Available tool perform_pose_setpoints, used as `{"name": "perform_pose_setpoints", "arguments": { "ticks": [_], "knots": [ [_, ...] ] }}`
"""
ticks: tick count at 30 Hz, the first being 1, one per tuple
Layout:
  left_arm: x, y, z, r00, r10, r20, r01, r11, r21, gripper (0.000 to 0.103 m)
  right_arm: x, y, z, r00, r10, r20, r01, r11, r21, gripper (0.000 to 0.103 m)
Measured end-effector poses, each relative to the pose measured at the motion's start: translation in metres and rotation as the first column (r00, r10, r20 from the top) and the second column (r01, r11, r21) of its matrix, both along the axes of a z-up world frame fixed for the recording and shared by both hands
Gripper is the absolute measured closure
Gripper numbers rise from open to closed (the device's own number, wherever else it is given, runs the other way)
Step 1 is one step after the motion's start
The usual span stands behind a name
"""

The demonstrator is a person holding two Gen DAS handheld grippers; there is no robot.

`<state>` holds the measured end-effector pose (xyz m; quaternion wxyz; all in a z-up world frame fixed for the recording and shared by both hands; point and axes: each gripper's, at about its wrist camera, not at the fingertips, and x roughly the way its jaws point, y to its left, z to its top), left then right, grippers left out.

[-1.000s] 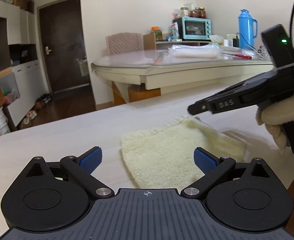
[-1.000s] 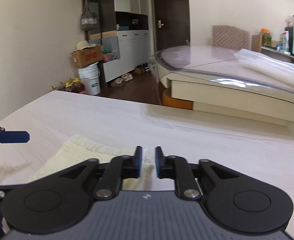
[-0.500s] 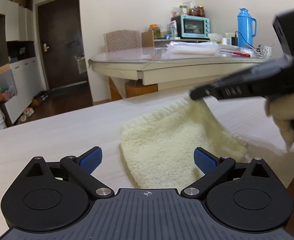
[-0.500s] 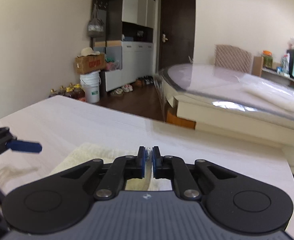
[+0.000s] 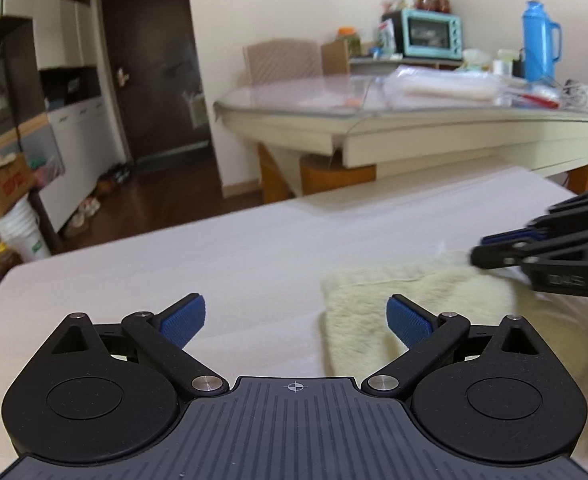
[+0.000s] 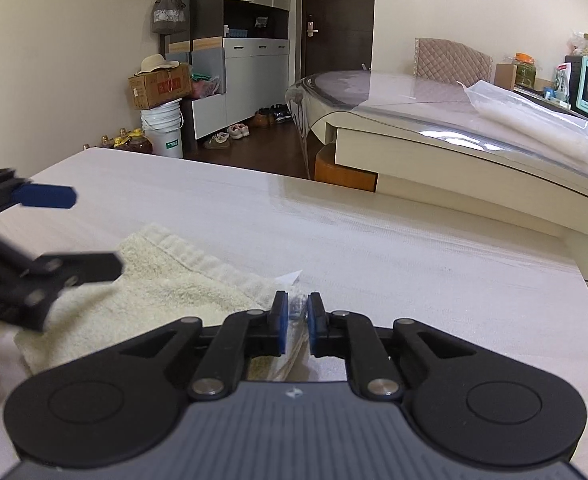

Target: Fold towel

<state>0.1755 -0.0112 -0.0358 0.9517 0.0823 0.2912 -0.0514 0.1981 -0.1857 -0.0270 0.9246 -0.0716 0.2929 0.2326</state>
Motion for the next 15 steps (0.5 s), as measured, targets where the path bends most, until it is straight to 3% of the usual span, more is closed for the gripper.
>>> {"name": "perform_pose_setpoints", "arguments": {
  "ticks": [8, 15],
  "knots": [
    [0.008, 0.004, -0.007, 0.997, 0.075, -0.021, -0.074, 0.996, 0.048, 0.004, 0.002, 0.006, 0.0, 1.0, 0.019, 0.002, -0.019, 1.0, -0.021, 0.091],
    [0.009, 0.017, -0.004, 0.994, 0.099, -0.055, -0.098, 0.995, 0.008, 0.005, 0.018, 0.018, 0.001, 0.998, 0.06, 0.001, -0.06, 0.998, -0.027, 0.091]
  ]
}}
